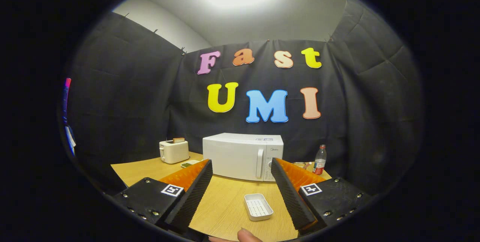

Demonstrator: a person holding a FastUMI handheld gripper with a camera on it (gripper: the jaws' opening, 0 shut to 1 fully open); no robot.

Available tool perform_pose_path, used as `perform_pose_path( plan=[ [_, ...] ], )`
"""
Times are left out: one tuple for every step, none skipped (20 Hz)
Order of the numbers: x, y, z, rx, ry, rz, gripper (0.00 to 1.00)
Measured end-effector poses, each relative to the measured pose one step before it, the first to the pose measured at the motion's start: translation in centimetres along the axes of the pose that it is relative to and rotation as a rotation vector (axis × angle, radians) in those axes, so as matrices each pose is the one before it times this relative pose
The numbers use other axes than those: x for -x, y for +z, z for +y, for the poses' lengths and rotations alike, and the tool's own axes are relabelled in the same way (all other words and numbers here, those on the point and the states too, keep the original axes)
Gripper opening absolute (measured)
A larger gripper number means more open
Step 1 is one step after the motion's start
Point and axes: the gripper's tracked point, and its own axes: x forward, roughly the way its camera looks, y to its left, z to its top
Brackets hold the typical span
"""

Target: Open the microwave, put the food inside, and close the microwave door.

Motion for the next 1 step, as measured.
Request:
perform_pose_path(
  plan=[
    [-0.06,-0.027,-0.007,-0.00354,0.00199,0.00235,0.98]
  ],
)
